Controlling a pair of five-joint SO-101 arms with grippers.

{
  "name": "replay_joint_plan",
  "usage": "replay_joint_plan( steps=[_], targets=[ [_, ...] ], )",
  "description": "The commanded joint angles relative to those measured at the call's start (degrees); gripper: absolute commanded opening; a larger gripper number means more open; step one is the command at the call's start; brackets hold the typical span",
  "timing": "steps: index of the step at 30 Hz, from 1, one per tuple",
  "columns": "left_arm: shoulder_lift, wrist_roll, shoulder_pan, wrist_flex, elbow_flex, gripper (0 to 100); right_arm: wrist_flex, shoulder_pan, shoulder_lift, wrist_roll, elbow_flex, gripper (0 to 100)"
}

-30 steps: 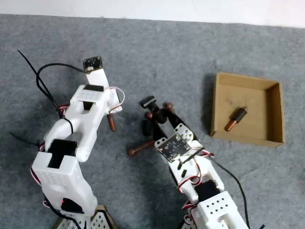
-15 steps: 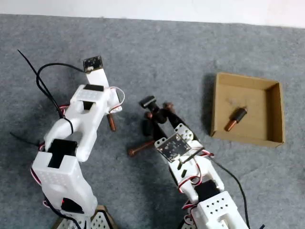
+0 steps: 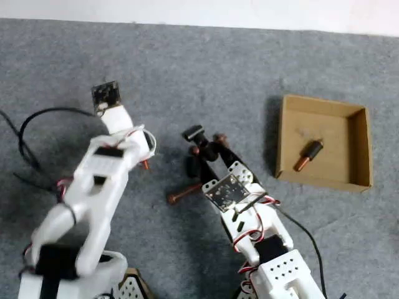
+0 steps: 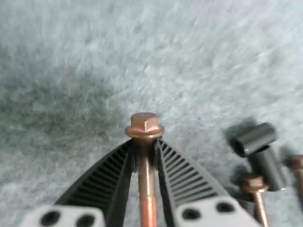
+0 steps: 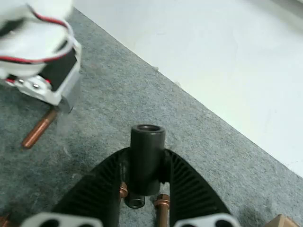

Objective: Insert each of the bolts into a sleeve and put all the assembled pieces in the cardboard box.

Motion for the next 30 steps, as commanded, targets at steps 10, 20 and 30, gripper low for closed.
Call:
replay_joint_plan(
  steps=[10,20,30],
  targets=[
    [-22.6,-0.2,1.5,-38.4,26.2,0,-1.4,0.2,-0.5,-0.1,6.3,0.5],
    [-31.0,4.7,5.9,-41.0,30.3,0,0.6,-3.2,-0.4,3.4,6.3,0.6],
    [-44.2,16.4,7.1,-40.5,32.0,0,0.6,-3.3,-0.4,3.5,6.3,0.6]
  ],
)
